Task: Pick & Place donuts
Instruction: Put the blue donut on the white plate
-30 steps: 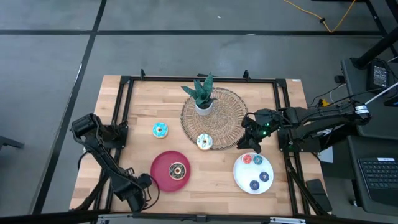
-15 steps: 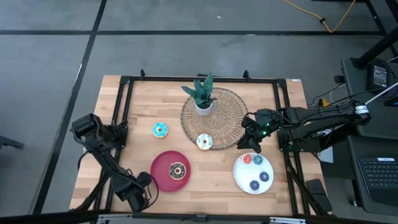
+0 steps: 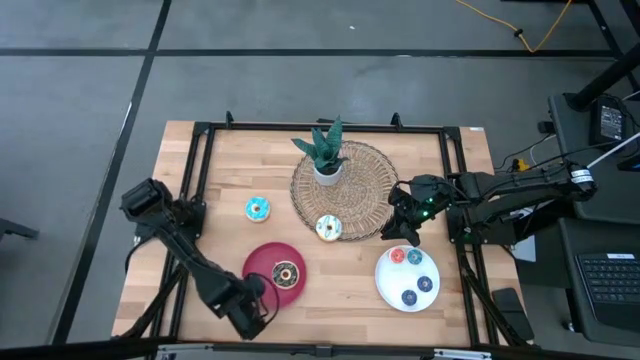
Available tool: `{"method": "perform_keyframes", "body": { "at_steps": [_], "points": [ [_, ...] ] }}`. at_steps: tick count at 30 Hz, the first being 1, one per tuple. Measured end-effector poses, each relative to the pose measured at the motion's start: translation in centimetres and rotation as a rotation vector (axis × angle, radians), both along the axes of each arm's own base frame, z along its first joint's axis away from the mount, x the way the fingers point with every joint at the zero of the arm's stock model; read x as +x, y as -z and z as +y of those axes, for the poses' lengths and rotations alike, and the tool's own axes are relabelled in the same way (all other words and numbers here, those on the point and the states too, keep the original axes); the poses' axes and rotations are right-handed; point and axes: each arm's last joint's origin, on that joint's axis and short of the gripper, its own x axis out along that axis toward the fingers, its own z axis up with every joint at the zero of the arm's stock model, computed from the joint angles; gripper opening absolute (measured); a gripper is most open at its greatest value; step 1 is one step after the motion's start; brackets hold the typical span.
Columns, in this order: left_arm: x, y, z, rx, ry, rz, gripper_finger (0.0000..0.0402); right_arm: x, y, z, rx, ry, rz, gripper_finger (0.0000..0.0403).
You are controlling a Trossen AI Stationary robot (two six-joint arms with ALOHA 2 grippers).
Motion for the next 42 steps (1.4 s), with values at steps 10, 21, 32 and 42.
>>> {"method": "perform_keyframes", "body": {
  "at_steps": [10,21,32,42],
  "points": [
    [5.0,-5.5,2.8,-0.030,-0.151,-0.099,0.0022,0.0,0.0,0.0,0.000,0.000,0.000,0.0134],
    [9.0,-10.7,8.2,-0.024,-0.245,-0.200,0.0012,0.0,0.0,0.0,0.000,0.000,0.000,0.0134],
    [11.5,-12.1,13.7,-0.021,-0.336,-0.254,0.0011,0.0,0.0,0.0,0.000,0.000,0.000,0.0134],
    [12.4,-12.3,17.1,-0.030,-0.408,-0.259,0.0011,0.0,0.0,0.0,0.008,0.005,0.002,0.0134]
  ]
}}
